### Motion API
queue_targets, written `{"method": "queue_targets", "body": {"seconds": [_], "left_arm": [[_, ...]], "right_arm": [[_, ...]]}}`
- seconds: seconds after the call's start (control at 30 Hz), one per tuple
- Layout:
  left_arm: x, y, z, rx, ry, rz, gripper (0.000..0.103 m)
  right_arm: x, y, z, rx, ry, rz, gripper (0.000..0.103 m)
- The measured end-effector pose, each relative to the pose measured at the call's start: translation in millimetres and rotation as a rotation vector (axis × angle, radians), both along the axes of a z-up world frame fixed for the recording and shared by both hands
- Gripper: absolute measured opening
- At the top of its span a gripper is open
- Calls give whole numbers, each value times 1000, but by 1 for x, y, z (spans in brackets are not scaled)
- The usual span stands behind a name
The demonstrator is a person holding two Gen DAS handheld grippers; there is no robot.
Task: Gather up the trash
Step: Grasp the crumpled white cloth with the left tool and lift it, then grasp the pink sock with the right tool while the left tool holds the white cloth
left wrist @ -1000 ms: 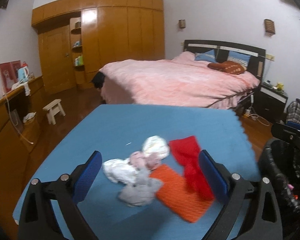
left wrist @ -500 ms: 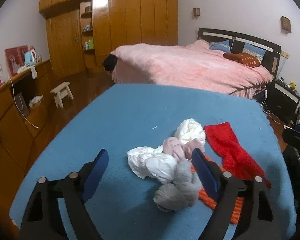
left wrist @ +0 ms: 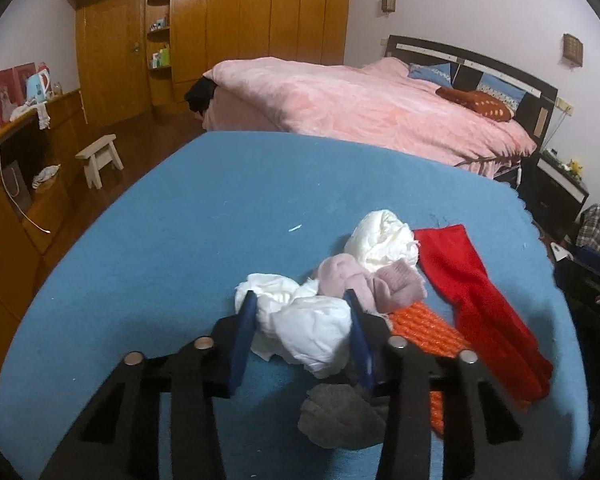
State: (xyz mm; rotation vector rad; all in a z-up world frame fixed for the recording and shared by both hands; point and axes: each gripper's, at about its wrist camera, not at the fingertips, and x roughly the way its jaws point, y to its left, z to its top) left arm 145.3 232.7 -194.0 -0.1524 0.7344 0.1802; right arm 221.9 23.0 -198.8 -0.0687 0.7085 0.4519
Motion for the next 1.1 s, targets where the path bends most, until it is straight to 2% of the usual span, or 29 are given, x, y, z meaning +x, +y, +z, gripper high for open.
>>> {"method": "queue_targets", "body": {"seconds": [0.2,0.4,0.57,0.77,0.83,0.87,1.1], "left_arm": [[-11,9,16,-20,-55,24,38],[-16,20,31,0,-92,50,38],[-20,31,31,44,-83,69,38],[-28,51,24,61,-67,107,38],[-31,57,21,62,-63,116,38],[-32,60,20,64,-62,120,38],[-37,73,15,59,-61,142,38]], "right_arm": [[-1,13,3,1,-13,25,97],[1,33,7,22,-15,46,97],[1,59,4,32,-12,76,97],[4,95,-7,21,10,97,96],[5,104,-12,14,19,102,83],[6,110,-15,3,30,109,80],[5,132,-33,-23,77,128,72]]}}
